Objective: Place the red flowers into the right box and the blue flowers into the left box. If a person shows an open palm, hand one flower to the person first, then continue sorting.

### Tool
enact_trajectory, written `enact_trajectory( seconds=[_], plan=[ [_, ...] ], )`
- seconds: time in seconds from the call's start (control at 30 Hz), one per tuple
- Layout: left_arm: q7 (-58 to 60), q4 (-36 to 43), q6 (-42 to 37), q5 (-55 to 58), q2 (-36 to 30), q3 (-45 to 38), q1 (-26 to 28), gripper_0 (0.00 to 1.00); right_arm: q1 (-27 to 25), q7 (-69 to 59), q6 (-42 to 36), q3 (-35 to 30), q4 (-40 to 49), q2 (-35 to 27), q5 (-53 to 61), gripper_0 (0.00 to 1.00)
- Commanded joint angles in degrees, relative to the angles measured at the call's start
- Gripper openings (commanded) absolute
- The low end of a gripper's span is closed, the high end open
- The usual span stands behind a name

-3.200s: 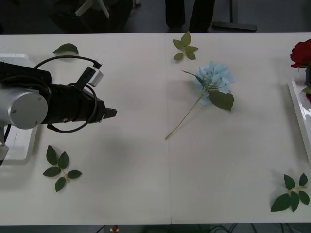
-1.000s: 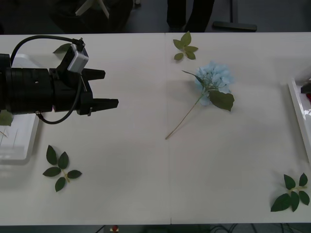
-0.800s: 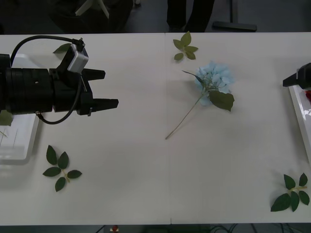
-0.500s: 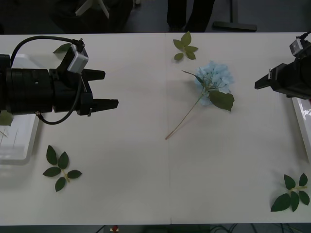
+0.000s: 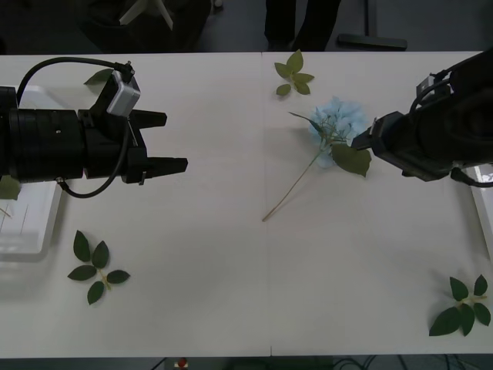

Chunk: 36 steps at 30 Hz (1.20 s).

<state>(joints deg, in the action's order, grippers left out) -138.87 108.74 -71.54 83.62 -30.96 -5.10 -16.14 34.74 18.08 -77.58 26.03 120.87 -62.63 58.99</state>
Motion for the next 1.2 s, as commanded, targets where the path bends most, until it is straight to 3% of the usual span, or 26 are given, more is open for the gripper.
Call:
enact_trajectory(
  seconds=[0.03,0.2,0.4,1.2],
  plan=[
    [-1.5,0.9,0.2,0.8,-1.0,-0.6,1.3,1.0,5.4,-3.4,1.2,7.8,1.0,2.3,-4.8,1.0],
    [-1.6,0.9,0.2,0.8,-1.0,-0.6,1.3,1.0,9.7,-4.8,2.7,14.8,-2.4,6.7,-8.5,1.0],
    [-1.5,0.9,0.2,0.8,-1.0,-0.6,1.4,1.0,12.6,-5.0,3.8,18.5,-8.5,13.2,-12.1,1.0],
    [-1.9,0.9,0.2,0.8,-1.0,-0.7,1.9,1.0,19.9,-3.9,8.1,24.9,-35.7,30.4,-23.1,1.0]
  ],
)
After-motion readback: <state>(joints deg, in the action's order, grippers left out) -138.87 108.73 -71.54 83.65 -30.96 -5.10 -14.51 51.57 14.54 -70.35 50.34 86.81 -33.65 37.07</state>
